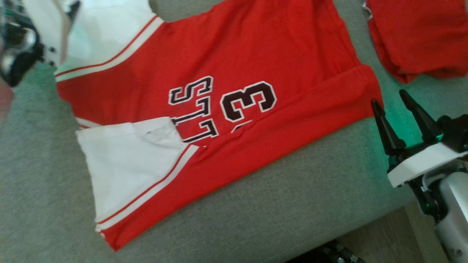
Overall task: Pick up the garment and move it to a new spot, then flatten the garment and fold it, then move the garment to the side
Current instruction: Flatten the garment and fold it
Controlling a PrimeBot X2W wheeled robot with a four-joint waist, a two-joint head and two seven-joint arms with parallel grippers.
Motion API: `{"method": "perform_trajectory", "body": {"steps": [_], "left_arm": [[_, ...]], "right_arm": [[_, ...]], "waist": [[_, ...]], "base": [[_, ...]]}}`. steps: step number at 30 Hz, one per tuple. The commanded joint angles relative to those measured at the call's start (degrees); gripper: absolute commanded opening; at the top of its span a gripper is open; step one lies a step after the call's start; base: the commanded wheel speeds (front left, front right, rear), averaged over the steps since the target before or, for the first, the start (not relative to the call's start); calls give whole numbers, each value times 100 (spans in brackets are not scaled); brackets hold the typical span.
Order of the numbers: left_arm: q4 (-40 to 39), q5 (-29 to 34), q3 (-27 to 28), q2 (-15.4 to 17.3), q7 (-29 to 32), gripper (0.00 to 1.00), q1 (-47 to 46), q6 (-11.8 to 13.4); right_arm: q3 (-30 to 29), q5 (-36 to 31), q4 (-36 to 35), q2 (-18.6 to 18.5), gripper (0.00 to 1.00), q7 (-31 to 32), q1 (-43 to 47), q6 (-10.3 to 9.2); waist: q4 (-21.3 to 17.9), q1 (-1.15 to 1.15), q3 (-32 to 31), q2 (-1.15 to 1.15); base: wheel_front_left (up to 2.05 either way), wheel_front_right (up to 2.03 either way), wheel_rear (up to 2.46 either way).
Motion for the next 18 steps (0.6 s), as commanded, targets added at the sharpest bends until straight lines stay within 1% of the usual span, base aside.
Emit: {"method": "perform_trajectory", "body": {"steps": [1,6,12,13,14,15,16,18], "left_arm": [[-58,-76,187,280,3,100,-366,12],[343,-333,220,341,18,100,-482,12],[533,-441,113,338,-9,100,-592,12],[549,-456,92,334,-9,66,-611,12],[549,-467,63,331,-17,43,-630,12],[544,-473,35,332,-38,16,-652,12],[536,-505,10,321,-47,0,-663,12],[514,-568,-50,307,-34,0,-693,11]], "right_arm": [[86,-20,-74,-92,100,-83,-13,-5],[165,-21,85,-78,100,-170,-75,-5],[179,-31,230,-78,100,-264,-116,-5],[183,-35,248,-75,100,-275,-123,-5],[188,-37,264,-69,100,-285,-133,-5],[194,-38,279,-63,100,-293,-146,-5],[200,-41,296,-60,100,-300,-160,-5],[204,-39,326,-63,100,-306,-191,-5]], "waist": [[-119,-1,85,0],[-247,-1,146,0],[-291,-1,203,0],[-290,-1,211,0],[-289,-1,219,0],[-287,-1,226,0],[-282,-1,230,0],[-259,-1,244,0]], "base": [[0,0,0],[0,0,0],[0,0,0],[0,0,0],[0,0,0],[0,0,0],[0,0,0],[0,0,0]]}}
